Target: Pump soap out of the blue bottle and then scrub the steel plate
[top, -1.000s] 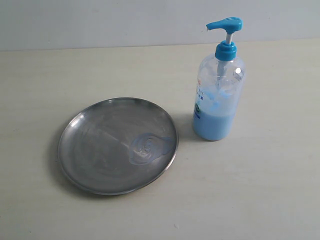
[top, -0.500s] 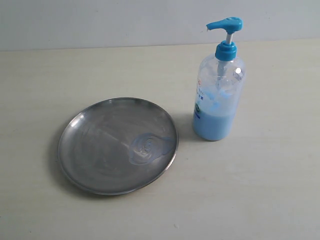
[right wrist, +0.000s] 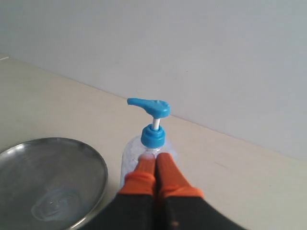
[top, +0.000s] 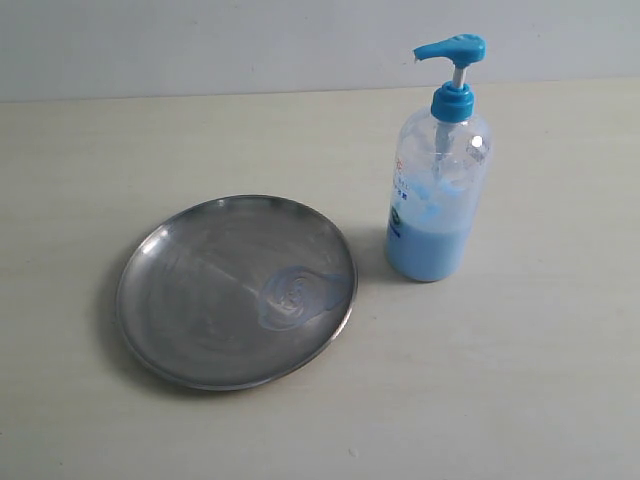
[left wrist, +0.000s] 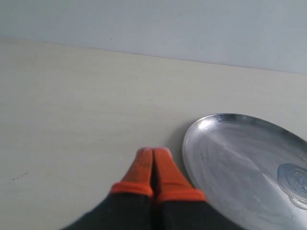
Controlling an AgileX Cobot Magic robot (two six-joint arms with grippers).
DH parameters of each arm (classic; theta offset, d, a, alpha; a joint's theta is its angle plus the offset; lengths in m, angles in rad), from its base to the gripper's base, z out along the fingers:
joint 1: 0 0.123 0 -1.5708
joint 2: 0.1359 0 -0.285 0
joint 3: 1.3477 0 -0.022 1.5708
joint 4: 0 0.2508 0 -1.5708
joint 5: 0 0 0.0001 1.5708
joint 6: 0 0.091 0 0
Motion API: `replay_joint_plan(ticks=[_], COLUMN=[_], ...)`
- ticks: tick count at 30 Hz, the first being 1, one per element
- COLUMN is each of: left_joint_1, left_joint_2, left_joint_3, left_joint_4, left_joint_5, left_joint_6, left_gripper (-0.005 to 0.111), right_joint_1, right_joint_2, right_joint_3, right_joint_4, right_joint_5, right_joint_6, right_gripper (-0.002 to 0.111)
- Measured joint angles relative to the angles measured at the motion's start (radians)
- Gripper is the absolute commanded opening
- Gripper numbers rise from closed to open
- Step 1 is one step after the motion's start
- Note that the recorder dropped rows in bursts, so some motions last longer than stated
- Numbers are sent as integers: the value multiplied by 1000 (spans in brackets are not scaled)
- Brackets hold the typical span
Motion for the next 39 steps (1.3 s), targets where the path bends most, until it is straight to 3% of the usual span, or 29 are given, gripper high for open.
replay_joint_plan(ticks=[6,30,39], left_joint_1=[0,0,0], left_joint_2=[0,0,0], left_joint_3=[0,0,0], left_joint_4=[0,4,4], left_joint_5=[2,2,2], left_joint_6=[0,0,0], left_gripper=[0,0,0], right_joint_1=[-7,-392,-420], right_joint_2=[-52,-375,-426], right_joint_3=[79,453,522], right_joint_4=[97,183,183], right_joint_5=[35,-66,-94], right_joint_6=[-32,-77,-77], right_gripper=[0,0,0])
